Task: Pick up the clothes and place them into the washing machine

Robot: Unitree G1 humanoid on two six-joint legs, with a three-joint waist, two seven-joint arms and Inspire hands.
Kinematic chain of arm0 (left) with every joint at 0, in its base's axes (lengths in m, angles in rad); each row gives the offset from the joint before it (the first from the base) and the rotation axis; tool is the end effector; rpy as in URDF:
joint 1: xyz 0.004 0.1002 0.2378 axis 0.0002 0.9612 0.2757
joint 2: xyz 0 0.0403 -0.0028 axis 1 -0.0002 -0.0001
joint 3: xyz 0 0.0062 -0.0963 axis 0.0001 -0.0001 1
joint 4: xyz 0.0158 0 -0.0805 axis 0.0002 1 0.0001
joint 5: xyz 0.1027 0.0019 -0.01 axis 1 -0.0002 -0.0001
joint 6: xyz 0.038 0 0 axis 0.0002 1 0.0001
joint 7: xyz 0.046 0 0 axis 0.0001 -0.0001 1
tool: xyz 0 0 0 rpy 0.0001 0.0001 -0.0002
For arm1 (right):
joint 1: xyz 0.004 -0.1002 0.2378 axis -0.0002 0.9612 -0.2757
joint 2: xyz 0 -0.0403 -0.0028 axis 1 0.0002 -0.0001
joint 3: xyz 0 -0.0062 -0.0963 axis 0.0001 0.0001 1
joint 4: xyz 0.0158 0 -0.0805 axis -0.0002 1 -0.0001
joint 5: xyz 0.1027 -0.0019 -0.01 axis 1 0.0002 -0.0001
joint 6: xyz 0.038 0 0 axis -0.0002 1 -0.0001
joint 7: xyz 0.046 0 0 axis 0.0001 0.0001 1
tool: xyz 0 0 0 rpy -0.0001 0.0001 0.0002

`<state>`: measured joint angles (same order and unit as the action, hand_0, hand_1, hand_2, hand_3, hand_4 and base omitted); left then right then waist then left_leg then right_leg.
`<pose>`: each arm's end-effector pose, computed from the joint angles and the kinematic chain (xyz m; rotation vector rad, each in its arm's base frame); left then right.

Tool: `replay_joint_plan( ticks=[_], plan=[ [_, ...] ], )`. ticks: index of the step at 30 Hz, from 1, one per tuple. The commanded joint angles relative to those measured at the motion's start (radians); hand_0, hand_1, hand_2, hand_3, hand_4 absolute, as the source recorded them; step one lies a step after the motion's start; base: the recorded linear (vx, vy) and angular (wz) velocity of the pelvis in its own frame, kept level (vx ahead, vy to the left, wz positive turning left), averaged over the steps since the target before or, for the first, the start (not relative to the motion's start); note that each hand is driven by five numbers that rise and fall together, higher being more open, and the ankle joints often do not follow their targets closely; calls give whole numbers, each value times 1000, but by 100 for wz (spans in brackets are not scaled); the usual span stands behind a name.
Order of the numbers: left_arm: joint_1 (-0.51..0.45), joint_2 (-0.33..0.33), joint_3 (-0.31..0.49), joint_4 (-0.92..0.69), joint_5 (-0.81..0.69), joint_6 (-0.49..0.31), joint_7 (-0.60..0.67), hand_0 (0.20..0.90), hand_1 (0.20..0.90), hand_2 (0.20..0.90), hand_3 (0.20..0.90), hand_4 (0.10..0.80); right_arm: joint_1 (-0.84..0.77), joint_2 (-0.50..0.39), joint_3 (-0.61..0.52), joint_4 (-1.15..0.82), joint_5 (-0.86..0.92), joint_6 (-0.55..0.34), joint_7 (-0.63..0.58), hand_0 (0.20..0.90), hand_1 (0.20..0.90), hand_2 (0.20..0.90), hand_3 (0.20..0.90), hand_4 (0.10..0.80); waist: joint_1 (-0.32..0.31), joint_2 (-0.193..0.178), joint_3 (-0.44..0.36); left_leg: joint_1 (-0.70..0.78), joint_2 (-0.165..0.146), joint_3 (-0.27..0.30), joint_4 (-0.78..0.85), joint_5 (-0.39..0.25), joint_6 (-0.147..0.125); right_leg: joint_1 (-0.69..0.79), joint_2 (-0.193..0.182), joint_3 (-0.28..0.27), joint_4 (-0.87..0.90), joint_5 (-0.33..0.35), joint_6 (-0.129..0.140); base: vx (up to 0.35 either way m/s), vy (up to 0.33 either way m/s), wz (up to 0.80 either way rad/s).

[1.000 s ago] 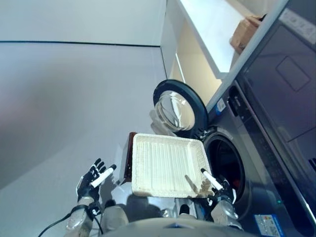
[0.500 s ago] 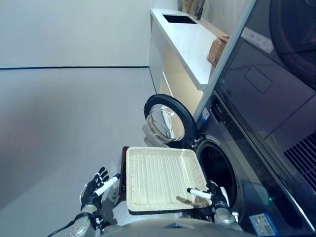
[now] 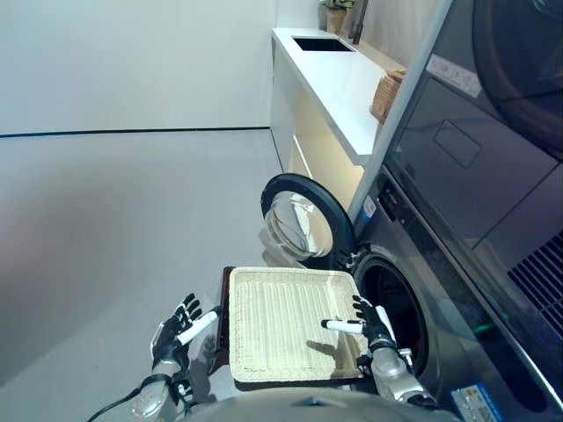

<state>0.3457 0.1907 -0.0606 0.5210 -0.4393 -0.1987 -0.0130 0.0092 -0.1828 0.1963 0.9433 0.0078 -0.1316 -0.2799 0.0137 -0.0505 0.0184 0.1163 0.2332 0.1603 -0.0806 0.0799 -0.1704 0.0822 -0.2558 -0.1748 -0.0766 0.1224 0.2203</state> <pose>0.0735 0.2050 -0.0719 -0.2120 0.6363 0.2446 0.1209 -0.1854 -0.0933 -0.3579 0.7923 -0.1563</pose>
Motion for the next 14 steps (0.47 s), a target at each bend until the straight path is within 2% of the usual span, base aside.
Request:
replay_joint_plan(
  ticks=[1, 7, 14],
  plan=[
    [-95, 2, -13, -35, 10, -96, 21, 900, 900, 900, 900, 800, -87, 9, -51, -84, 86, -85, -40, 900, 900, 900, 900, 800, 13, -4, -10, -40, 34, -32, 61, -13, 23, 12, -45, -21, 74, -41, 28, 0, 0, 0],
    [-91, -6, -22, -43, -1, -95, 17, 900, 900, 900, 900, 800, -71, 14, -27, -121, 59, -82, -35, 900, 900, 900, 900, 800, 9, 0, -11, -39, 38, -30, 62, -11, 21, 10, -39, -16, 73, -46, 24, 0, 0, 0],
    [-79, -6, -2, -51, 11, -94, 19, 900, 900, 900, 900, 800, -35, -6, -54, -154, 39, -80, -41, 900, 900, 900, 900, 800, 5, -1, -9, -43, 36, -35, 59, -6, 20, 10, -39, -20, 75, -47, 22, 0, 0, 0]
  ],
)
